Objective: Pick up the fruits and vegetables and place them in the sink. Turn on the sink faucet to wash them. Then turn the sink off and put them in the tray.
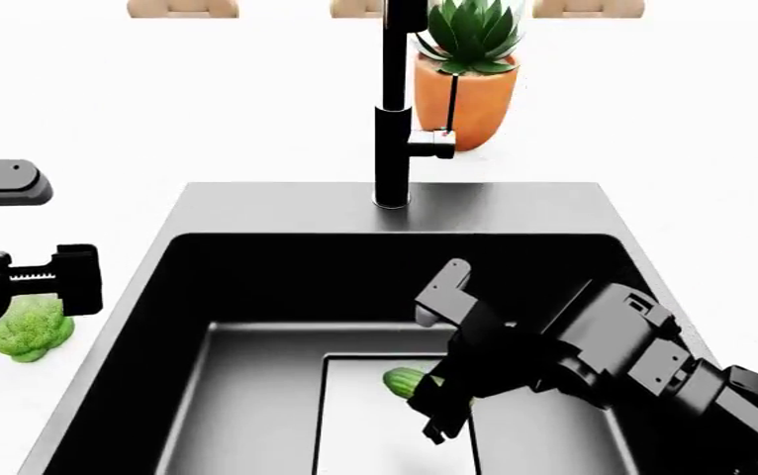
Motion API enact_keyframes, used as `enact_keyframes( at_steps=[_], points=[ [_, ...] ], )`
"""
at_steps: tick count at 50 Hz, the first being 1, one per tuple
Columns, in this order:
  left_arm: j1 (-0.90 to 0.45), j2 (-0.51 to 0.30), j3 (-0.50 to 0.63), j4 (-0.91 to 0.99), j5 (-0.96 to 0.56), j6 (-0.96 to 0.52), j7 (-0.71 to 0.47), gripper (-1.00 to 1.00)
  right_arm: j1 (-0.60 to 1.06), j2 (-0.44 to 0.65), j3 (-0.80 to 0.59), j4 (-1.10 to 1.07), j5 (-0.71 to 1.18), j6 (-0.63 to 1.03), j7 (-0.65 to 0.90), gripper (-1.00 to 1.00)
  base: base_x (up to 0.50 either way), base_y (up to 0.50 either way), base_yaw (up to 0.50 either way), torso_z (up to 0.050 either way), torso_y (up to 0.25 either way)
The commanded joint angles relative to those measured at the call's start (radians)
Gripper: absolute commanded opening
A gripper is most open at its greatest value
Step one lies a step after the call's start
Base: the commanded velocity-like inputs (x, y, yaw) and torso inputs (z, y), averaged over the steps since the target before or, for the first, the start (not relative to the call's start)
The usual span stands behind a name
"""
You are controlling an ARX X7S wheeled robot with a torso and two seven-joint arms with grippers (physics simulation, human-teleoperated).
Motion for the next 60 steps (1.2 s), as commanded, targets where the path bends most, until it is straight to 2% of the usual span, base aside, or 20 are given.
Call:
enact_keyframes(
  at_steps=[1,28,43,54,55,60],
  points=[
    [0.091,-0.024,-0.017,0.024,-0.019,0.037,-0.008,1.0,-0.003,0.004,-0.001,-0.008,-0.008,-0.002,0.012,-1.0,0.0,0.0,0.0,0.0,0.0],
    [0.184,-0.055,0.048,0.023,0.181,0.174,0.171,1.0,-0.018,0.005,0.001,-0.033,0.009,0.006,0.03,-1.0,0.0,0.0,0.0,0.0,0.0],
    [0.166,-0.01,0.186,-0.082,0.37,0.272,0.288,1.0,-0.024,0.036,0.018,-0.095,0.038,0.046,0.074,-1.0,0.0,0.0,0.0,0.0,0.001],
    [0.195,0.002,0.223,-0.123,0.395,0.292,0.334,1.0,-0.021,0.051,0.029,-0.123,0.056,0.071,0.096,-1.0,0.0,0.0,0.0,0.0,0.0],
    [0.199,0.001,0.225,-0.123,0.396,0.294,0.337,-1.0,-0.022,0.053,0.03,-0.128,0.059,0.074,0.099,-1.0,0.01,0.0,0.0,0.0,0.0],
    [0.212,-0.008,0.234,-0.115,0.397,0.292,0.348,-1.0,-0.028,0.065,0.039,-0.156,0.075,0.087,0.114,-1.0,0.0,0.0,0.0,0.0,0.0]
  ],
)
